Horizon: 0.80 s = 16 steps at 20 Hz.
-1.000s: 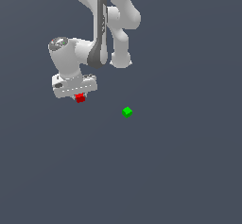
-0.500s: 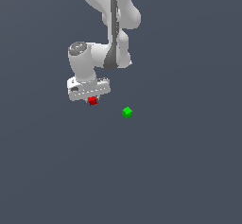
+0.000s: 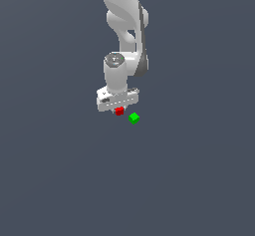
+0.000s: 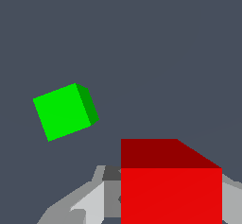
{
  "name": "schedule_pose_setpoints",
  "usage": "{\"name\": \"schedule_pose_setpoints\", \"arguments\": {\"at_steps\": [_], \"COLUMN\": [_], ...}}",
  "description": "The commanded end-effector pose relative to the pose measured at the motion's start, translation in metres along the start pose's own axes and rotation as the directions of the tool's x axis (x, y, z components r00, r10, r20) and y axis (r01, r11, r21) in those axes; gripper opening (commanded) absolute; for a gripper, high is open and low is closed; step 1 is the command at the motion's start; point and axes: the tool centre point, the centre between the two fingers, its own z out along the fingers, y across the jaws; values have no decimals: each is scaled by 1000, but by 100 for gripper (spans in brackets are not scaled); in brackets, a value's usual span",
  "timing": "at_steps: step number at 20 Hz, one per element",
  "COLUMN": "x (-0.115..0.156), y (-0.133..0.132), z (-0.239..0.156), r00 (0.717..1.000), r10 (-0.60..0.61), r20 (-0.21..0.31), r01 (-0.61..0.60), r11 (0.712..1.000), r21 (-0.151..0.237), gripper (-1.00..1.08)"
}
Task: Stack the red cube on top of the green cube.
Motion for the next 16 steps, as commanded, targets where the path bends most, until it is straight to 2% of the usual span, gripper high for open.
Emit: {"name": "schedule_pose_setpoints", "arguments": {"at_steps": [1,8,15,16], "x": [10,30,38,38], "y": [-21,-60,-72,-72], "z": [5,16,19,19], "r00": [1000,1000,1000,1000], "r10": [2,2,2,2], "r20": [-1,-1,0,0], "r01": [-2,-2,-2,-2], "r11": [1000,1000,1000,1000], "r21": [0,-1,-1,-1], "gripper": [-100,-100,-100,100]}}
